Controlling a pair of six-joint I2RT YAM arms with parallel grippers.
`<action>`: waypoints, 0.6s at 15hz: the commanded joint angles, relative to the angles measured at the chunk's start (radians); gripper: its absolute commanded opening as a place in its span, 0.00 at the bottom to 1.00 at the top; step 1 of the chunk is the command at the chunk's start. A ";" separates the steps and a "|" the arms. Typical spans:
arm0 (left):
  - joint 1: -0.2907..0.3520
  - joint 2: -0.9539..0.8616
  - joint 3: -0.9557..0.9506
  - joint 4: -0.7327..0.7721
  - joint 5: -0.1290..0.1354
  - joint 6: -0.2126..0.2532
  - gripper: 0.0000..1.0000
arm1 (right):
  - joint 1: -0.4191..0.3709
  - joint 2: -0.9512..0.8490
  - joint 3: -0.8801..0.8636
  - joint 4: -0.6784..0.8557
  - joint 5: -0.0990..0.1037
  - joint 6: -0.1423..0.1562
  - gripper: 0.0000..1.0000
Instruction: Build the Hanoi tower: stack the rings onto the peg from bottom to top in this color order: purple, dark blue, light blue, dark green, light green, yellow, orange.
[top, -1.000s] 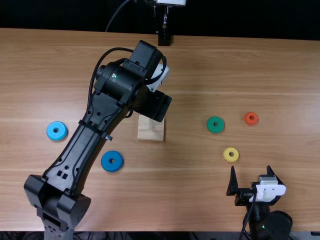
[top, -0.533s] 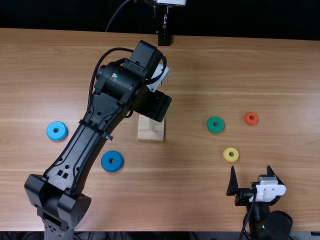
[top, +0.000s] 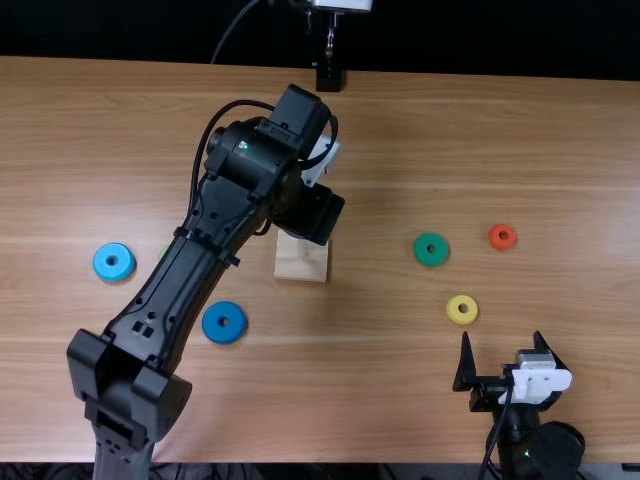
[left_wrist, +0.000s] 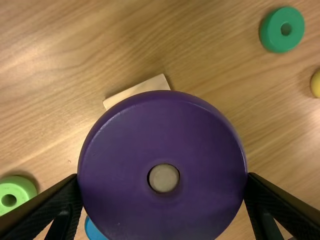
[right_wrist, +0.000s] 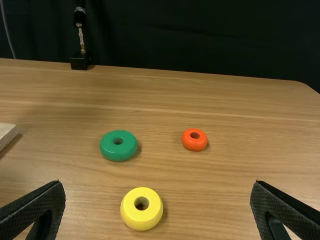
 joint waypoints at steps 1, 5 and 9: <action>-0.006 0.003 -0.010 0.001 0.011 -0.012 0.00 | -0.006 -0.013 -0.056 -0.070 -0.006 -0.002 1.00; -0.006 0.006 -0.012 0.001 0.011 -0.008 0.22 | -0.006 -0.013 -0.056 -0.068 -0.006 -0.002 1.00; -0.001 0.007 -0.013 -0.001 0.013 -0.005 1.00 | -0.006 -0.013 -0.056 -0.068 -0.006 -0.002 1.00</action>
